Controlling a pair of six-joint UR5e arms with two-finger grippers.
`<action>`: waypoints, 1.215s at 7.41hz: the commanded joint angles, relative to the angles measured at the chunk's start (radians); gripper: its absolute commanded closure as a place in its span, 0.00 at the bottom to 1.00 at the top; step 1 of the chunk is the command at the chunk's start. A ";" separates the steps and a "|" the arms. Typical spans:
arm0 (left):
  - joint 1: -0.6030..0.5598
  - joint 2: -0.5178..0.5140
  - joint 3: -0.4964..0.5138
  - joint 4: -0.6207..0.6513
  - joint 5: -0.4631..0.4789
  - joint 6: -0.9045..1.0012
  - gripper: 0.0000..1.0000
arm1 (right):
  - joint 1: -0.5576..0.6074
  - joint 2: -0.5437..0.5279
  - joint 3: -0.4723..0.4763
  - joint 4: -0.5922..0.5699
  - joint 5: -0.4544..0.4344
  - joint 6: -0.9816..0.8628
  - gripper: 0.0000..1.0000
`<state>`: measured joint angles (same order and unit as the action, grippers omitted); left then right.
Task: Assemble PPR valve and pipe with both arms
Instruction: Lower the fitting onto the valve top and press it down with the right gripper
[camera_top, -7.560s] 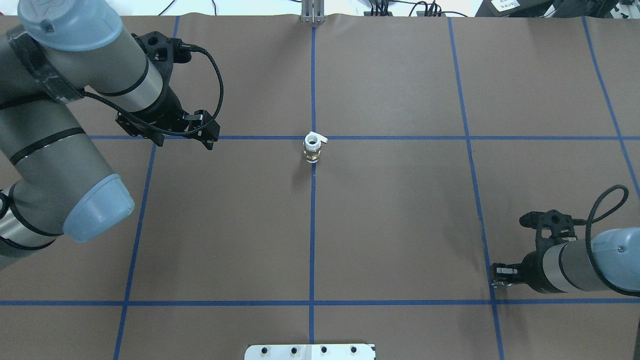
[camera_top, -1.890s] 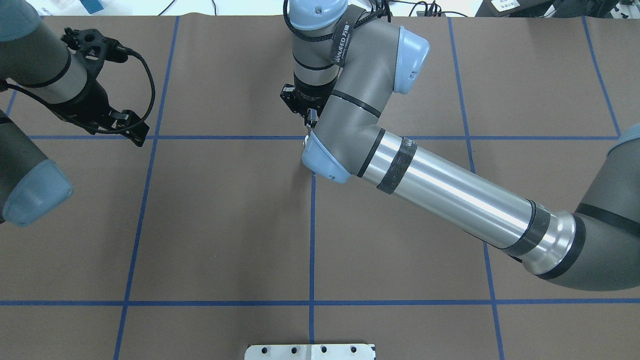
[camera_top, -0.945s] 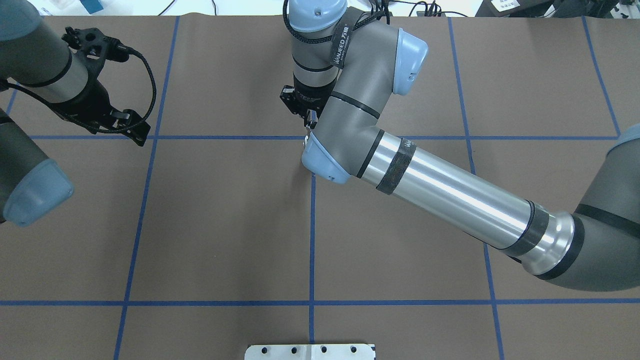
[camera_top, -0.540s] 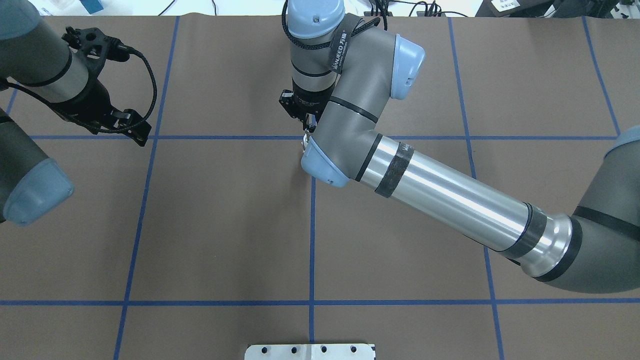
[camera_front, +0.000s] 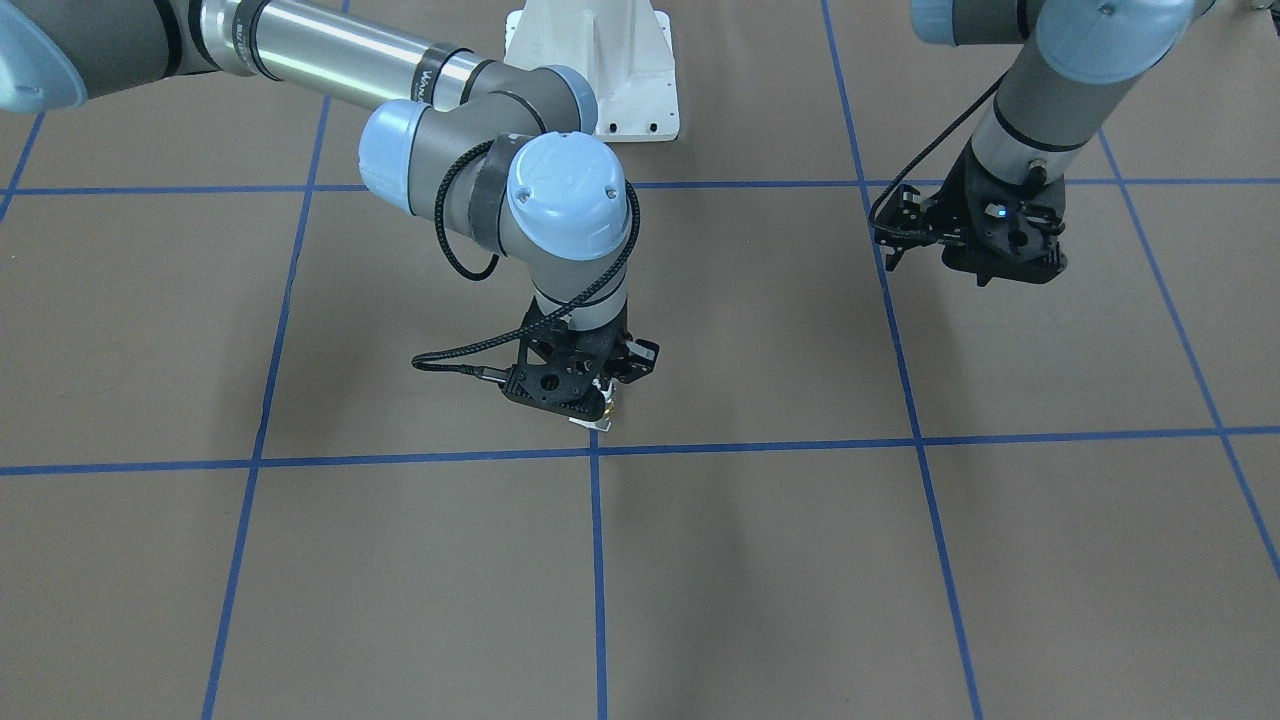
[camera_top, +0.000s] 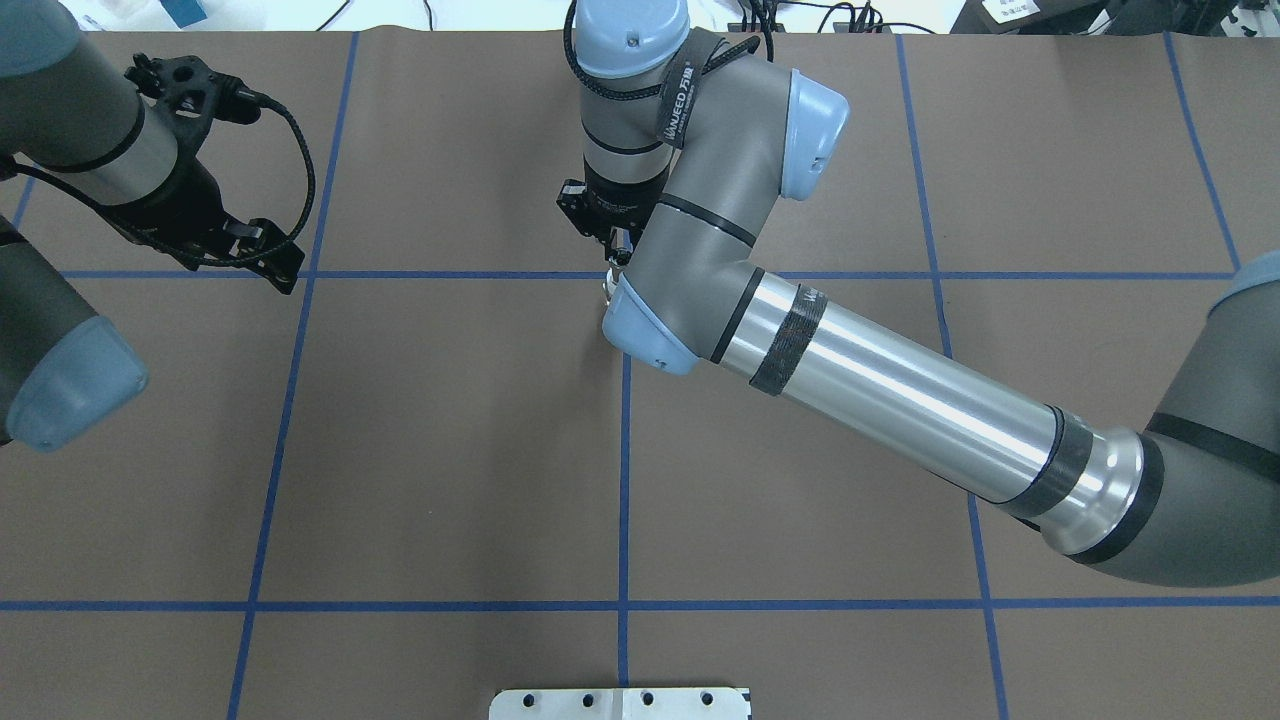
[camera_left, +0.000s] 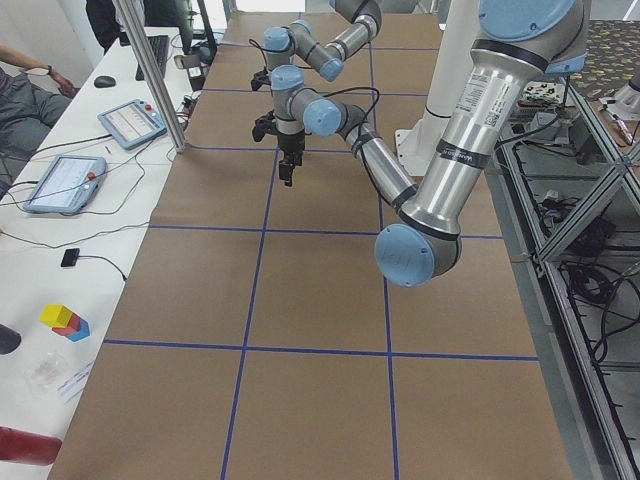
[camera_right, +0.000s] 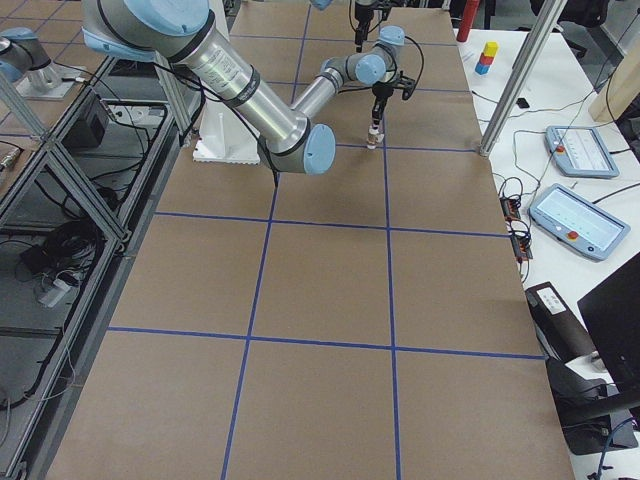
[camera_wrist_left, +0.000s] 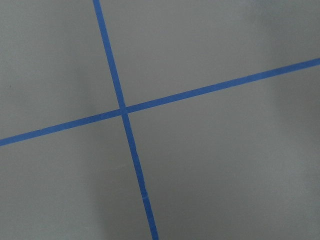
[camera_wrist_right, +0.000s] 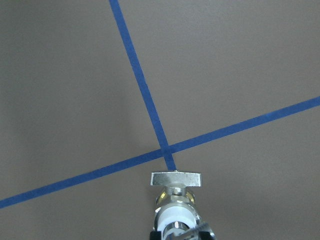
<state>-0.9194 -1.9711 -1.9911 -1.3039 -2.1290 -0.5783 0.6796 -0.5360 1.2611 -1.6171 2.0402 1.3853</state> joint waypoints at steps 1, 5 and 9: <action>0.000 0.000 0.000 0.000 0.000 0.000 0.01 | 0.000 -0.001 0.000 0.000 0.000 -0.002 0.38; 0.000 0.000 -0.002 0.000 0.000 0.000 0.01 | 0.000 0.001 0.000 0.000 0.000 -0.002 0.22; -0.039 0.006 -0.009 -0.001 -0.041 0.012 0.01 | 0.037 -0.144 0.219 -0.004 0.027 -0.014 0.00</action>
<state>-0.9368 -1.9698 -1.9977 -1.3042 -2.1425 -0.5735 0.6934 -0.5884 1.3482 -1.6204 2.0493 1.3751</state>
